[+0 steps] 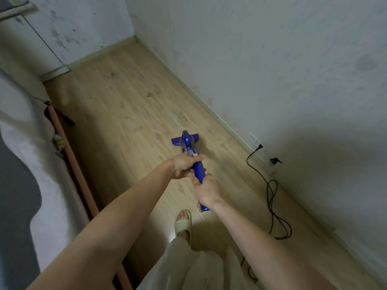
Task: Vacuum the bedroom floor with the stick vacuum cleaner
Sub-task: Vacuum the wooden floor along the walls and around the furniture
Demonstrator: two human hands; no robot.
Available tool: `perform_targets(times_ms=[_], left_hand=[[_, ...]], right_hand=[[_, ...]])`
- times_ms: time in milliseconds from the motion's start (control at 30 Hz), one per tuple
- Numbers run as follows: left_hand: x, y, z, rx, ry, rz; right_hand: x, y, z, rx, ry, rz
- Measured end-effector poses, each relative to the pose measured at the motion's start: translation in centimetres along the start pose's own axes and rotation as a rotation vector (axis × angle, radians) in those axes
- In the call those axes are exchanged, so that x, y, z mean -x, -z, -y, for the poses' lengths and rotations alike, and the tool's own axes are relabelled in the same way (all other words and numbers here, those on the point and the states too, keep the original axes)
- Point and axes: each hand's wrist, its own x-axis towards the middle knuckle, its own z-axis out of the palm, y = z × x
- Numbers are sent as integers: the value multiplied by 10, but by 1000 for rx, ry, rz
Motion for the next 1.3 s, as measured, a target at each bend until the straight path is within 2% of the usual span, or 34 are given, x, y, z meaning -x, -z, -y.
perform_targets(times_ms=[100, 267, 367, 600, 867, 1100, 1300], left_hand=[[-21, 18, -23, 66, -14, 3], [-33, 53, -71, 87, 5, 120], [-44, 64, -88, 92, 5, 136], [-74, 65, -111, 83, -10, 52], [-60, 71, -122, 145, 75, 235], [-81, 60, -118, 145, 94, 227], [-114, 64, -116, 139, 78, 83]], right_hand=[[-27, 1, 26, 79, -14, -25], [-42, 15, 81, 4, -32, 17], [-56, 19, 101, 12, -31, 31], [-97, 19, 116, 43, -63, 19], [-75, 49, 126, 130, -4, 65], [-93, 54, 105, 154, 40, 50], [-132, 41, 99, 144, 53, 61]])
